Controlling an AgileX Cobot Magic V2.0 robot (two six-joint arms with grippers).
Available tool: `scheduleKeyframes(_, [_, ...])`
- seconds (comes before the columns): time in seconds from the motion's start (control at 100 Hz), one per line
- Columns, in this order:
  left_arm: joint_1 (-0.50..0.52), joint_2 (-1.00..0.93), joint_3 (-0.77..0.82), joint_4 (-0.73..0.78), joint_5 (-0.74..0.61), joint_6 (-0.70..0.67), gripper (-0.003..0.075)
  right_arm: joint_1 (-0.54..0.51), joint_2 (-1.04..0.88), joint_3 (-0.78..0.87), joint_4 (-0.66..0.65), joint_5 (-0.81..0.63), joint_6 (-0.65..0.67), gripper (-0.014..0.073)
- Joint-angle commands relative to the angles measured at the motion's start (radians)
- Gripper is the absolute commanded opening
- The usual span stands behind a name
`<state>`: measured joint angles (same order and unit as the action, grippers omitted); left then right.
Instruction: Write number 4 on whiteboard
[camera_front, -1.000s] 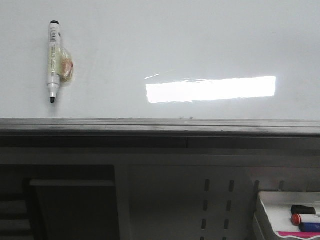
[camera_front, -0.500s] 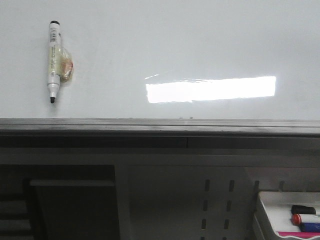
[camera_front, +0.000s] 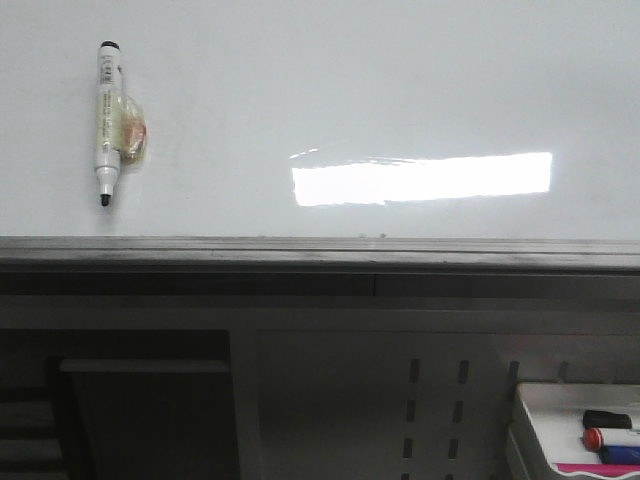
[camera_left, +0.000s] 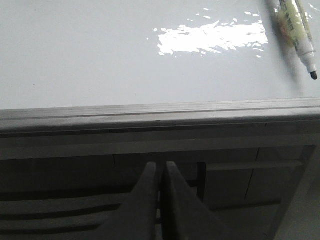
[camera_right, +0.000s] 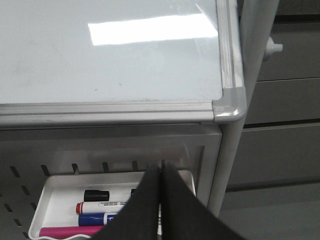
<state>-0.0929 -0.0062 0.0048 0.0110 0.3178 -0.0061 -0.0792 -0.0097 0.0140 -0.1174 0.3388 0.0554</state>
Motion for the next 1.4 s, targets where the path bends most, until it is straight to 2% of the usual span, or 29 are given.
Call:
scheduleKeyframes(0.0, [0.005, -0.024, 0.034, 0.0, -0.104, -0.004, -0.002, -0.005, -0.016, 0.021, 0.002, -0.023, -0.002, -0.0064])
scheduleKeyframes(0.12, [0.005, -0.024, 0.034, 0.0, -0.133, -0.004, -0.002, -0.005, -0.016, 0.021, 0.002, -0.034, -0.002, -0.0064])
scheduleKeyframes(0.21, [0.007, -0.024, 0.034, 0.011, -0.212, -0.004, -0.002, -0.005, -0.016, 0.021, -0.058, -0.137, -0.009, -0.0064])
scheduleKeyframes(0.31, [0.007, -0.024, 0.019, 0.019, -0.301, -0.004, -0.002, -0.005, -0.016, 0.021, -0.06, -0.247, -0.009, -0.0064])
scheduleKeyframes(0.4, [0.007, -0.024, -0.001, 0.019, -0.278, -0.006, -0.002, -0.005, -0.016, 0.021, -0.042, -0.37, -0.007, -0.0064])
scheduleKeyframes(0.52, [0.007, -0.024, -0.032, 0.019, -0.222, -0.034, -0.002, -0.005, -0.014, 0.021, -0.042, -0.436, -0.007, -0.0064])
scheduleKeyframes(0.61, [0.007, 0.002, -0.079, 0.019, -0.185, -0.064, -0.002, -0.005, -0.014, 0.012, 0.02, -0.423, -0.007, -0.0064])
scheduleKeyframes(0.66, [0.007, 0.035, -0.125, 0.019, -0.12, -0.071, -0.002, -0.004, -0.006, -0.006, 0.069, -0.395, -0.007, -0.0064])
scheduleKeyframes(0.83, [0.007, 0.213, -0.303, 0.094, 0.031, -0.071, -0.002, -0.004, 0.132, -0.142, 0.08, -0.193, -0.007, -0.0064])
scheduleKeyframes(0.96, [0.007, 0.334, -0.372, 0.111, -0.003, -0.069, -0.002, -0.004, 0.268, -0.256, 0.125, -0.105, -0.007, -0.0064])
scheduleKeyframes(1.04, [0.007, 0.383, -0.374, 0.111, -0.08, -0.069, -0.0013, -0.004, 0.322, -0.295, 0.124, -0.09, -0.007, -0.0064])
scheduleKeyframes(1.11, [0.007, 0.43, -0.366, 0.109, -0.167, -0.069, 0.0066, -0.004, 0.35, -0.3, 0.124, -0.11, -0.007, -0.0064])
scheduleKeyframes(1.19, [0.007, 0.49, -0.365, 0.105, -0.257, -0.069, 0.0237, -0.004, 0.369, -0.3, 0.124, -0.119, -0.007, -0.0064])
scheduleKeyframes(1.26, [0.007, 0.552, -0.365, 0.092, -0.354, -0.069, 0.0355, -0.004, 0.377, -0.299, 0.124, -0.115, -0.007, -0.0064])
scheduleKeyframes(1.31, [0.007, 0.609, -0.365, 0.031, -0.429, -0.069, 0.0395, -0.004, 0.381, -0.299, 0.124, -0.115, -0.007, -0.0064])
scheduleKeyframes(1.39, [-0.011, 0.689, -0.365, -0.004, -0.52, -0.069, 0.0403, -0.004, 0.381, -0.299, 0.124, -0.117, -0.007, -0.0064])
